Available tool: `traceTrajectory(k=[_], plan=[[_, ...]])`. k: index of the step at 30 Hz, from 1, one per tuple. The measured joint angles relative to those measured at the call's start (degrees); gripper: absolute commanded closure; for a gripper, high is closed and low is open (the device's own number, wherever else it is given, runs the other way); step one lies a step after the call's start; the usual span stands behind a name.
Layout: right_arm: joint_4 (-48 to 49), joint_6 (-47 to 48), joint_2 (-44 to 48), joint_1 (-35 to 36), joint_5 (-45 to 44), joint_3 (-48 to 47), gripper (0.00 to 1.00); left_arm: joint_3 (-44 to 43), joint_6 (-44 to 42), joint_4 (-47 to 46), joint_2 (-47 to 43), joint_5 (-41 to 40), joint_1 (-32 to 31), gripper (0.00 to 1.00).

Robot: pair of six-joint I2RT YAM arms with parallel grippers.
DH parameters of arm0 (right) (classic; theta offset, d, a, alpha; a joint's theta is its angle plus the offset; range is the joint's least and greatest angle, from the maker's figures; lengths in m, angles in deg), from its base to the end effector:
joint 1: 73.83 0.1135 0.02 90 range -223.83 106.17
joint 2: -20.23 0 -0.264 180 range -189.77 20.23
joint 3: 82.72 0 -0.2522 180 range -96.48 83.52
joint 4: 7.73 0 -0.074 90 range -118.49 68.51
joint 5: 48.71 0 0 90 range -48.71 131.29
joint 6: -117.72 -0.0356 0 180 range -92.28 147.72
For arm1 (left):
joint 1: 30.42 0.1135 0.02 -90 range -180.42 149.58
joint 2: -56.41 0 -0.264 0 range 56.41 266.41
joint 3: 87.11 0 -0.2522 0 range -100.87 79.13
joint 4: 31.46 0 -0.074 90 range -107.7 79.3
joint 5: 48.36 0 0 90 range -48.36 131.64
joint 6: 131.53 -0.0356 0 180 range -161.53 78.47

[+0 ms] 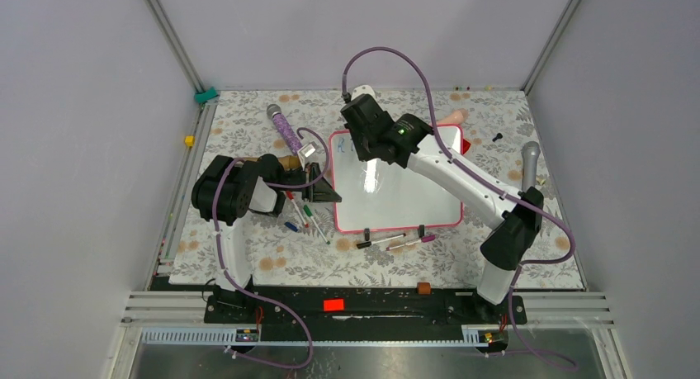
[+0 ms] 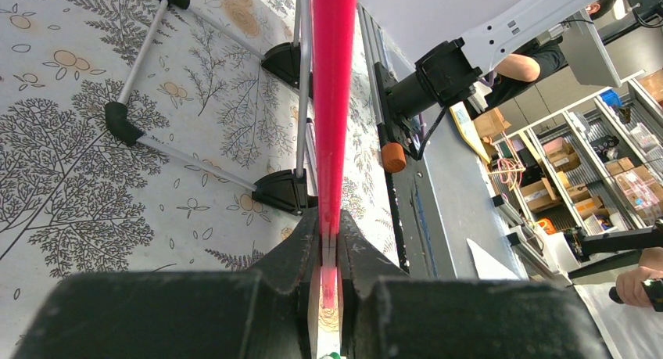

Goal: Write a sentence on the whiteboard

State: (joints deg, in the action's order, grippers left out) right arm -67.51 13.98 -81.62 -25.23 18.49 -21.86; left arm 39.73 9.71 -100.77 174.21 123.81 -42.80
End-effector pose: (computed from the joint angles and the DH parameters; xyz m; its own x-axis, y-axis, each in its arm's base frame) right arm 0.2708 0.2863 0.3747 -0.5533 -0.2965 -0.7785 -0.3821 0.9207 -0.0791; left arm 0.3145 -0.1051 0.1256 -0.7250 0.0504 -0.6869 0.6841 -0.0628 -0.7267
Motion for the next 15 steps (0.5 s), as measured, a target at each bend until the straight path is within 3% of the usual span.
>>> traceTrajectory(k=[15], plan=[[-0.9,0.0,-0.6,-0.3,-0.1,-1.3,1.0,0.0,0.1,0.0,0.0,0.0,0.0,1.0]])
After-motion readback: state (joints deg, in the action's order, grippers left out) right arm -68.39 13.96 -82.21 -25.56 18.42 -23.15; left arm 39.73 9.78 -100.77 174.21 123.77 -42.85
